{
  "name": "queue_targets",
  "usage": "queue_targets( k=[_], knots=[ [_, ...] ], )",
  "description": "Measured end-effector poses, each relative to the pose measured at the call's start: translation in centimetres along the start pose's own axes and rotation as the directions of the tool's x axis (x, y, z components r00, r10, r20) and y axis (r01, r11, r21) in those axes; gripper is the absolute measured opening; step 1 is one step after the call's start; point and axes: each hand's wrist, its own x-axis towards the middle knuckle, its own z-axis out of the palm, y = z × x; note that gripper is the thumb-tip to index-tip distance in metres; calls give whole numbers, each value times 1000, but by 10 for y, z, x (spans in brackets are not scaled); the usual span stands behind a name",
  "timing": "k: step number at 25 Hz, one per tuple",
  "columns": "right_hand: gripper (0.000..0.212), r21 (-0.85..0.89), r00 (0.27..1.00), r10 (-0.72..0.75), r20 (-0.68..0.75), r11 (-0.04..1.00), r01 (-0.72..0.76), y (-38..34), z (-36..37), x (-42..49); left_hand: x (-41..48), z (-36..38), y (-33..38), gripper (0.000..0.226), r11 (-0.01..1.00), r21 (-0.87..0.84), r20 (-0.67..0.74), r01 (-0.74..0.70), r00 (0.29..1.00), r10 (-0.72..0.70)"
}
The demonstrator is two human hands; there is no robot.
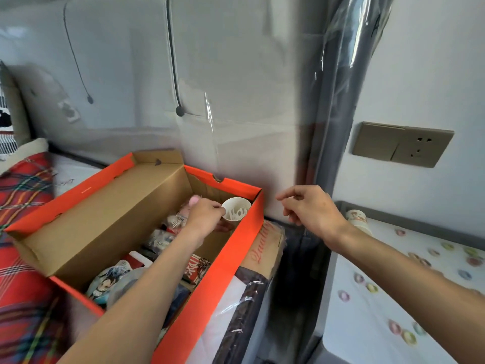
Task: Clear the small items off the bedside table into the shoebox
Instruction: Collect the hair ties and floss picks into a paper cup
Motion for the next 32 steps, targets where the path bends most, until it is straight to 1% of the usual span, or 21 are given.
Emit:
queue_targets(
  k=[3,6,7,8,9,11,12,14,15,16,17,18,20,21,23,26,28,30,31,32],
  knots=[
    [20,-7,1000,13,15,1000,-13,11,-7,-4,-5,8,7,20,999,-36,12,19,1000,-19],
    [21,-8,999,40,31,999,-40,17,-16,-10,-16,5,14,24,996,-87,23,30,999,-28],
    [21,-11,998,46,34,999,-46,18,-20,-12,-20,3,17,21,996,-87,17,36,999,-35],
    [22,-17,998,49,35,999,-48,19,-23,-15,-24,0,19,17,998,-48,-12,29,999,-29],
    [22,-29,998,51,30,998,-50,21,-27,-17,-27,-4,22,17,999,35,-70,-3,998,5],
    [24,-82,999,54,8,995,-53,27,-40,-24,-37,-9,33,24,970,218,-194,-105,970,148],
    [25,-117,998,56,-6,991,-56,34,-50,-28,-45,-8,41,27,952,258,-211,-166,951,224],
    [25,-193,997,64,-46,979,-72,52,-71,-37,-66,3,58,31,907,295,-156,-300,922,356],
    [25,-270,995,65,-77,959,-83,64,-82,-40,-76,13,65,33,883,304,-101,-356,910,402],
    [25,-389,993,53,-106,917,-91,79,-93,-44,-84,28,69,35,868,292,-43,-401,901,431],
    [28,-523,994,28,-110,849,-82,94,-101,-44,-92,43,71,37,863,266,7,-429,896,443],
    [31,-640,997,8,-82,766,-58,111,-107,-44,-97,60,69,38,863,238,52,-446,893,447],
    [39,-778,1000,27,12,628,-8,143,-114,-38,-102,100,59,40,877,189,110,-442,897,429],
    [43,-804,998,49,50,594,11,158,-115,-33,-101,120,52,41,891,162,128,-424,904,407],
    [47,-829,995,47,86,557,45,179,-115,-20,-98,155,38,41,920,101,160,-380,919,362],
    [51,-851,994,36,103,520,69,193,-111,-7,-92,189,23,43,939,41,200,-342,923,328],
    [53,-857,995,27,99,510,72,197,-111,-5,-92,204,14,43,944,10,199,-330,926,322],
    [57,-839,996,-35,80,537,86,194,-119,-9,-95,215,11,40,940,41,190,-340,926,327],
    [59,-815,995,-82,56,573,93,189,-124,-14,-98,219,10,40,934,72,195,-351,923,332],
    [59,-778,992,-125,17,621,92,183,-132,-24,-102,225,11,45,924,97,211,-369,915,343]
  ],
)
